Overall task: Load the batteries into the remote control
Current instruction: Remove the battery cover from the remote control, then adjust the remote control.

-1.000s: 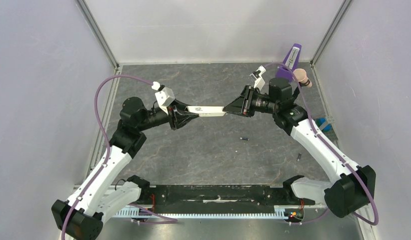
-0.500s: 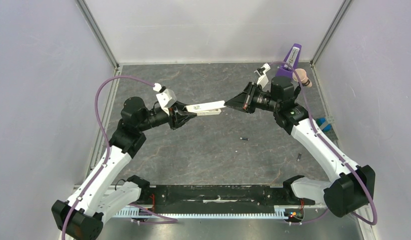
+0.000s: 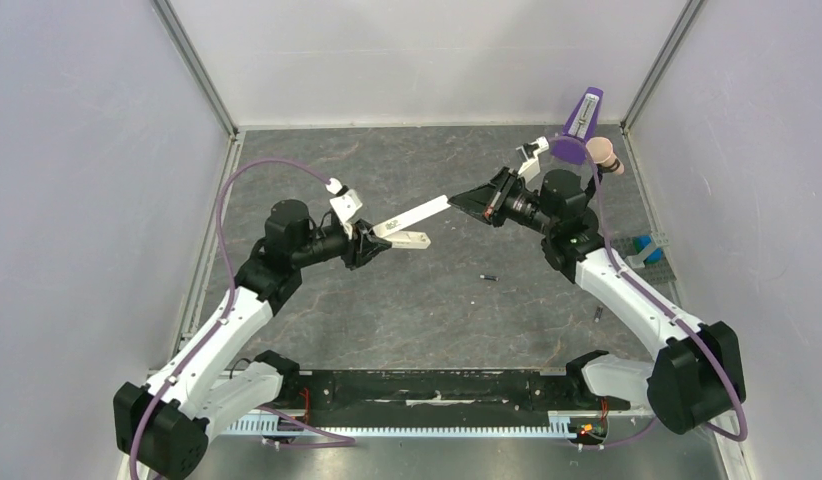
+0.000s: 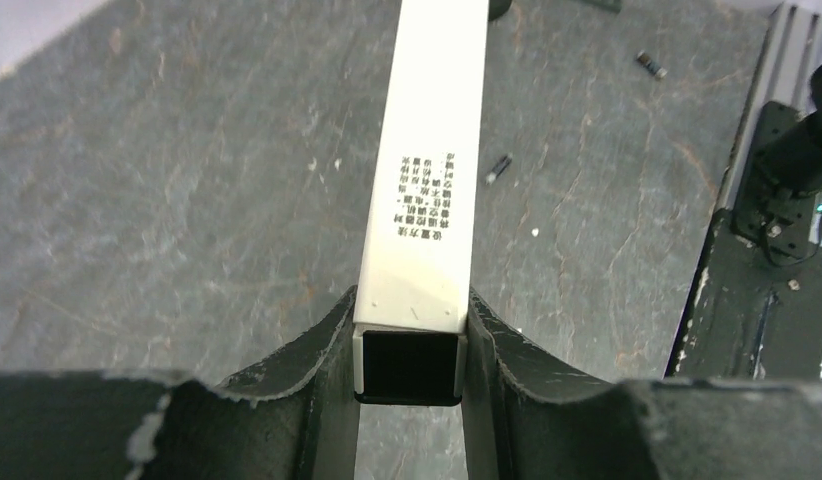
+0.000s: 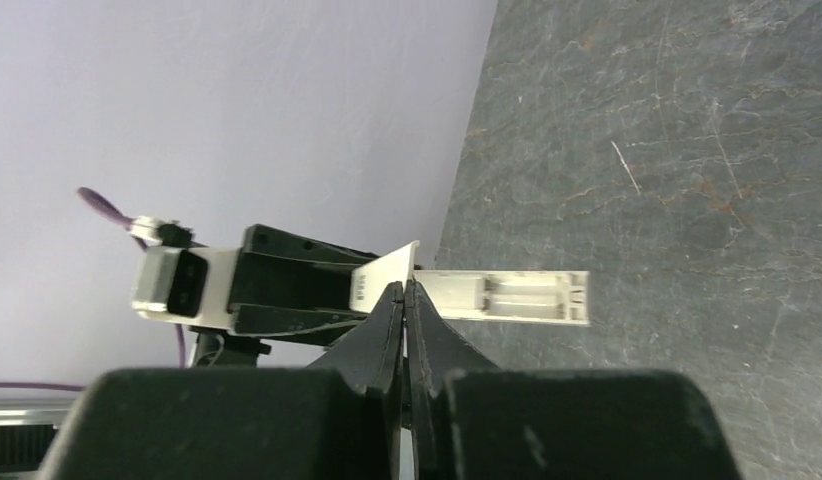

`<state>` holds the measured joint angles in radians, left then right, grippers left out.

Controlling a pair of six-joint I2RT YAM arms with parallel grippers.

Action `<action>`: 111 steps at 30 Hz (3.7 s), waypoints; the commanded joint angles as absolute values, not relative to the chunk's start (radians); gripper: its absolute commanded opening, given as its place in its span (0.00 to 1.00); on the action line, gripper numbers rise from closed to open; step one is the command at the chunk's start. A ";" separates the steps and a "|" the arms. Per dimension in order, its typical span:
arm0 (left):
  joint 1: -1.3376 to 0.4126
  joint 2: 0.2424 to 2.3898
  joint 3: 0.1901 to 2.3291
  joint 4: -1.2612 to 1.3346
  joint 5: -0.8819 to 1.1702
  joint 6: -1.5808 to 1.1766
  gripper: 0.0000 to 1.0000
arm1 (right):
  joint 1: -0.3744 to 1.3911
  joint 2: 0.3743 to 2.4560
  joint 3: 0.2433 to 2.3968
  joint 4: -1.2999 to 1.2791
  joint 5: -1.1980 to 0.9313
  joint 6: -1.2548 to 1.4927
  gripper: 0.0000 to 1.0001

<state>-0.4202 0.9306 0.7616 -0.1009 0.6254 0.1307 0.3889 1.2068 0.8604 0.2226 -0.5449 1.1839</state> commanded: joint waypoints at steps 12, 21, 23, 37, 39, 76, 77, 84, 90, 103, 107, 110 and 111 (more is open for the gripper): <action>-0.418 0.946 0.678 -0.091 0.421 0.139 0.02 | 0.393 1.198 0.792 0.478 -0.373 1.200 0.00; -0.418 0.914 0.666 -0.088 0.402 0.140 0.02 | 0.422 1.227 0.698 0.320 -0.252 0.976 0.00; -0.419 0.912 0.667 -0.082 0.408 0.132 0.02 | 0.439 1.230 0.695 0.252 -0.204 0.898 0.00; -0.419 0.908 0.937 -0.282 0.990 0.123 0.02 | 0.476 1.051 0.842 0.127 -0.669 0.360 0.76; -0.418 0.909 0.973 -0.284 1.062 0.112 0.02 | 0.497 1.027 0.867 0.128 -0.735 0.284 0.90; -0.418 0.855 0.950 -0.122 0.938 0.010 0.11 | 0.819 1.142 1.145 -0.273 -0.523 -0.092 0.21; -0.418 0.857 0.947 -0.117 0.932 0.011 0.18 | 0.821 1.141 1.144 -0.265 -0.522 -0.089 0.18; -0.418 0.854 0.891 0.038 0.677 -0.253 0.78 | 0.824 1.136 1.121 -0.190 -0.428 -0.025 0.11; -0.419 0.802 0.748 0.108 0.245 -0.793 0.80 | 0.849 1.109 1.030 -0.008 -0.301 0.065 0.13; -0.487 0.854 0.580 0.618 0.314 -1.068 0.81 | 0.899 1.199 1.028 0.114 -0.130 0.120 0.13; -0.491 0.839 0.541 0.680 0.308 -1.023 0.81 | 0.900 1.228 1.053 0.115 -0.118 0.163 0.13; -0.491 0.860 0.525 0.717 0.252 -1.061 0.81 | 0.903 1.229 1.047 0.119 -0.156 0.156 0.13; -0.491 0.871 0.528 0.719 0.242 -1.074 0.80 | 0.905 1.231 1.046 0.118 -0.164 0.153 0.13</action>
